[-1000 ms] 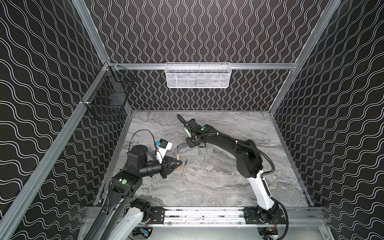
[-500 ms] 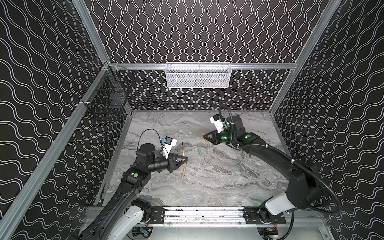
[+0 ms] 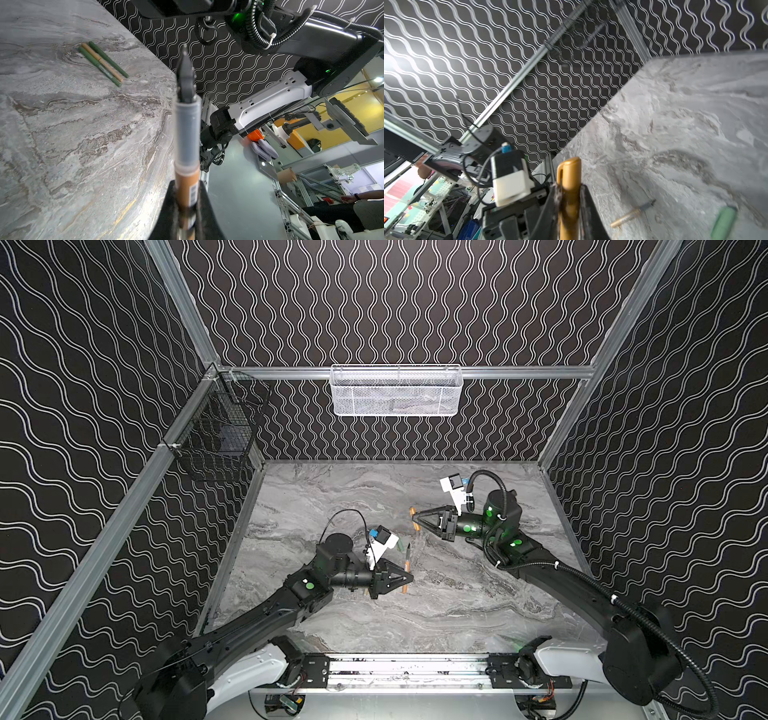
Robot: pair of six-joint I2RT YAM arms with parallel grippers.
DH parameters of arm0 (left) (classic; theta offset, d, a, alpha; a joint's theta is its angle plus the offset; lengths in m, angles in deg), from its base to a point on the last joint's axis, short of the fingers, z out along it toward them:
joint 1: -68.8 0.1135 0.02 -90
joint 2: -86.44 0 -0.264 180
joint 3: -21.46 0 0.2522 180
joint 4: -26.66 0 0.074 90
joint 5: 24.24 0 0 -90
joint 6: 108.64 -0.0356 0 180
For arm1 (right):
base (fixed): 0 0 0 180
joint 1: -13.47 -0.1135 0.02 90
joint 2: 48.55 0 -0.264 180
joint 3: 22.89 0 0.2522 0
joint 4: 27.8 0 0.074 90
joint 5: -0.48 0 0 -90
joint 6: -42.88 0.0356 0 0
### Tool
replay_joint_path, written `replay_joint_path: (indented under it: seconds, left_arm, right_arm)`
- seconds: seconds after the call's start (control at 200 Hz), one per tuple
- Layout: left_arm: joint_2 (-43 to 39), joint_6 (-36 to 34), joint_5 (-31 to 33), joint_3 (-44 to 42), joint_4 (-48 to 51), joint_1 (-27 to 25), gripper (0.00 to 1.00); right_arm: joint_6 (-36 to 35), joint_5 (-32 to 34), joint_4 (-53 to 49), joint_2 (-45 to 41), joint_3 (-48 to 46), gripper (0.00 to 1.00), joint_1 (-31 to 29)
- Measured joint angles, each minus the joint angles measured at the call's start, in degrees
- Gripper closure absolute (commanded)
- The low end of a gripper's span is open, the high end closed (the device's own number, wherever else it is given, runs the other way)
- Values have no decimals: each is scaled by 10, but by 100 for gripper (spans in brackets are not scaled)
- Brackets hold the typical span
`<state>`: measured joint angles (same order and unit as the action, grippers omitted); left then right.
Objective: Insert the pens into the pen caps
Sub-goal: 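Lift the orange cap toward the pen nib held by the left gripper, then lower the orange cap over the pen nib with the right gripper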
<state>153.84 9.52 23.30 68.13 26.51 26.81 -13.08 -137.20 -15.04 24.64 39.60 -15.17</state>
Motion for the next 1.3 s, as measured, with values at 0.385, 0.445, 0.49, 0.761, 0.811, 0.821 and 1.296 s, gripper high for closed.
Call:
replay_joint_path:
  seconds: [0.385, 0.445, 0.49, 0.761, 0.811, 0.821, 1.296]
  left_arm:
    - [0, -19, -8, -4, -30, 0, 100]
    - [-3, -23, -8, -4, -30, 0, 100]
    - [-5, -27, -8, -4, -29, 0, 100]
    - [-17, -30, 1, -4, -24, 0, 100]
    - [-21, -31, 2, -4, -22, 0, 100]
    - [-21, -31, 3, -4, -21, 0, 100]
    - [-43, -45, 18, -7, -10, 0, 100]
  right_arm:
    - [76, -23, 116, 2, -30, 89, -17]
    - [84, -23, 129, 3, -30, 89, -26]
    - [85, -23, 138, 3, -30, 89, -33]
    - [83, -23, 147, 3, -28, 89, -63]
    - [83, -22, 147, 3, -28, 89, -66]
    - [83, -22, 147, 2, -28, 89, -66]
    - [83, -22, 168, 4, -28, 89, -83]
